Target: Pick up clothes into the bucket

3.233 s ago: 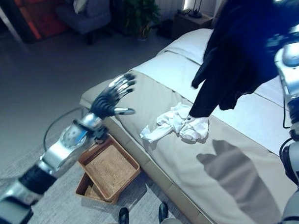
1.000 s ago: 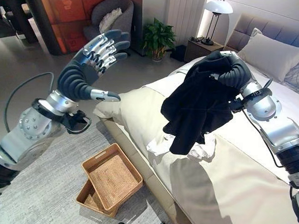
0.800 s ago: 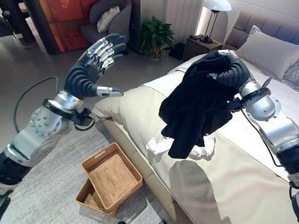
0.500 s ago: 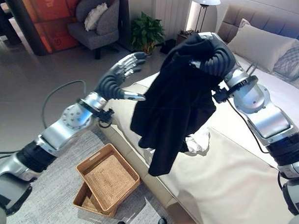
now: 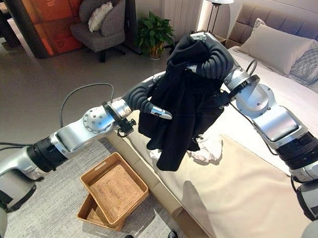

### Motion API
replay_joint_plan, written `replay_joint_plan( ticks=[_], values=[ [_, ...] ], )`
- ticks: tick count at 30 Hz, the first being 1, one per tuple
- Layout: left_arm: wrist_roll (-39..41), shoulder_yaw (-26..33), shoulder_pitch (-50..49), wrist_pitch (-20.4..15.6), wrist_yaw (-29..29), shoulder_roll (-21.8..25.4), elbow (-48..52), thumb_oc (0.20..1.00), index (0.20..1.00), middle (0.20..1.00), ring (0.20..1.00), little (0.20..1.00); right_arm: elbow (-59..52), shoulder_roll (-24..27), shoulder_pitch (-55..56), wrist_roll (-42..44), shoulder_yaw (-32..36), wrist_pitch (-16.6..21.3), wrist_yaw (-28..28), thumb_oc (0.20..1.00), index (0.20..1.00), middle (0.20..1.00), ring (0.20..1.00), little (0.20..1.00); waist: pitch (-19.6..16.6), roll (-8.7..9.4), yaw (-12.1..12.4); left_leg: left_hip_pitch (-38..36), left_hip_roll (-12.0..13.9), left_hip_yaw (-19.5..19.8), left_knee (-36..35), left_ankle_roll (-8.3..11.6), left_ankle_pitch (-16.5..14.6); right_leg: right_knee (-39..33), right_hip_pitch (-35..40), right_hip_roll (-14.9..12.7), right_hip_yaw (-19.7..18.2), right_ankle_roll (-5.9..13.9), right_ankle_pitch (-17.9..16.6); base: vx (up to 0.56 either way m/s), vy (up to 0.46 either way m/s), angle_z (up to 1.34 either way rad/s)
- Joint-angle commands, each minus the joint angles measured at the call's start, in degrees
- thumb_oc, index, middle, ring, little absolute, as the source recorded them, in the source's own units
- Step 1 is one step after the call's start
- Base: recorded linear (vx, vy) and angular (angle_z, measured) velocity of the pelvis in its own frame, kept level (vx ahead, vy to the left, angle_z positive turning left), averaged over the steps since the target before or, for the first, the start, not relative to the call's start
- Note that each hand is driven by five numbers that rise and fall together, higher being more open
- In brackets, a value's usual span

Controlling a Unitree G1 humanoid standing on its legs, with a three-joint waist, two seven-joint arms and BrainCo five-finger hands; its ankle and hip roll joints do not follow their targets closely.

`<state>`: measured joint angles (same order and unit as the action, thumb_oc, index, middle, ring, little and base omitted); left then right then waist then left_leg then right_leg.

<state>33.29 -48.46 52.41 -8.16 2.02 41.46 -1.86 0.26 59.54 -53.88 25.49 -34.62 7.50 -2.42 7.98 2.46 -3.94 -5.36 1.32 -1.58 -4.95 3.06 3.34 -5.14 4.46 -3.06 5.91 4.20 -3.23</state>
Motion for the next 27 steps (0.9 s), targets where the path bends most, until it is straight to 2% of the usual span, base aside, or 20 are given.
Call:
replay_joint_plan(
  ticks=[1,10,17,20,21,22,23,24,26,27],
  values=[
    [-5.5,-2.0,9.1,-1.9,-1.2,-8.1,-6.3,1.0,1.0,1.0,1.0,1.0,-9.7,-3.2,-7.2,6.7,0.5,5.3,1.0,0.2,0.2,0.2,0.2,0.2,-1.7,1.47,-0.2,1.0,-1.3,1.9,4.7,-1.57,-4.8,5.6,-0.6,-3.9,2.9,4.28,2.0,0.0,0.0,0.0],
    [-14.4,1.0,7.8,-0.7,0.9,-15.5,-14.1,1.0,1.0,1.0,1.0,1.0,-13.9,-7.5,-5.4,13.3,1.6,5.6,3.8,0.2,0.2,0.2,0.2,0.2,-1.4,1.62,-0.5,1.0,-1.3,1.8,4.7,-1.84,-4.9,5.7,-0.8,-4.0,2.8,4.25,2.2,0.0,0.0,0.0],
    [-13.7,1.3,6.9,-0.2,0.4,-19.2,-15.7,1.0,1.0,1.0,1.0,1.0,-15.3,-9.3,-5.3,13.3,2.5,5.9,3.4,0.2,0.2,0.2,0.2,0.2,-1.5,1.59,-0.7,0.9,-1.5,1.6,4.8,-1.98,-5.1,5.8,-0.7,-4.0,2.5,4.2,2.2,0.0,0.0,0.0],
    [-9.2,0.0,6.7,0.1,-1.2,-19.9,-14.5,1.0,1.0,1.0,1.0,1.0,-15.1,-9.7,-5.5,13.2,2.4,5.8,3.0,0.2,0.2,0.2,0.2,0.2,-1.5,1.5,-0.9,0.8,-1.4,1.6,4.8,-2.02,-5.1,5.7,-0.7,-4.0,2.5,4.15,2.2,0.0,0.0,0.0],
    [-7.2,-0.5,6.6,0.2,-1.9,-20.0,-13.9,0.928,0.928,0.928,0.928,0.928,-15.2,-9.8,-5.6,13.0,2.3,5.7,2.9,0.2,0.2,0.2,0.2,0.2,-1.6,1.48,-0.9,0.8,-1.4,1.6,4.8,-2.02,-5.1,5.8,-0.7,-4.0,2.5,4.15,2.2,0.0,0.0,0.0],
    [-5.4,-0.7,6.6,0.1,-2.3,-19.9,-13.5,0.564,0.564,0.564,0.564,0.564,-15.1,-9.6,-5.7,12.9,2.2,5.7,2.9,0.2,0.2,0.2,0.2,0.2,-1.6,1.45,-0.9,0.7,-1.4,1.6,4.8,-2.02,-5.1,5.7,-0.6,-4.0,2.5,4.15,2.2,0.0,0.0,0.0],
    [-5.4,-0.7,6.6,0.1,-2.4,-19.9,-13.5,0.435,0.435,0.435,0.435,0.435,-15.1,-9.6,-5.7,12.9,2.2,5.7,2.9,0.2,0.2,0.2,0.2,0.2,-1.6,1.45,-0.9,0.7,-1.4,1.6,4.7,-2.02,-5.1,5.7,-0.6,-4.0,2.5,4.15,2.2,0.0,0.0,0.0],
    [-3.2,-0.9,6.3,0.0,-2.5,-19.4,-12.5,0.2,0.2,0.2,0.2,0.2,-15.0,-9.6,-5.5,12.5,2.2,5.7,2.5,0.2,0.2,0.2,0.2,0.2,-1.7,1.43,-1.0,0.7,-1.4,1.6,4.7,-1.99,-5.1,5.8,-0.6,-4.0,2.5,4.12,2.2,0.0,0.0,0.0],
    [-2.3,-1.0,6.1,-0.1,-2.7,-18.9,-11.9,0.2,0.2,0.2,0.2,0.2,-14.9,-9.4,-5.5,12.2,2.2,5.7,2.4,0.2,0.2,0.2,0.2,0.2,-1.8,1.44,-1.0,0.6,-1.4,1.6,4.8,-1.98,-5.1,5.8,-0.6,-4.0,2.5,4.12,2.2,0.0,0.0,0.0],
    [-1.5,-0.7,5.4,-0.2,-2.5,-17.9,-11.0,0.2,0.2,0.2,0.2,0.2,-14.4,-9.0,-5.2,11.4,2.4,5.5,1.8,0.674,0.674,0.674,0.674,0.674,-1.9,1.39,-0.9,0.5,-1.3,1.7,4.7,-1.95,-5.2,5.8,-0.5,-4.0,2.6,4.08,2.3,0.0,0.0,0.0]
  ],
)
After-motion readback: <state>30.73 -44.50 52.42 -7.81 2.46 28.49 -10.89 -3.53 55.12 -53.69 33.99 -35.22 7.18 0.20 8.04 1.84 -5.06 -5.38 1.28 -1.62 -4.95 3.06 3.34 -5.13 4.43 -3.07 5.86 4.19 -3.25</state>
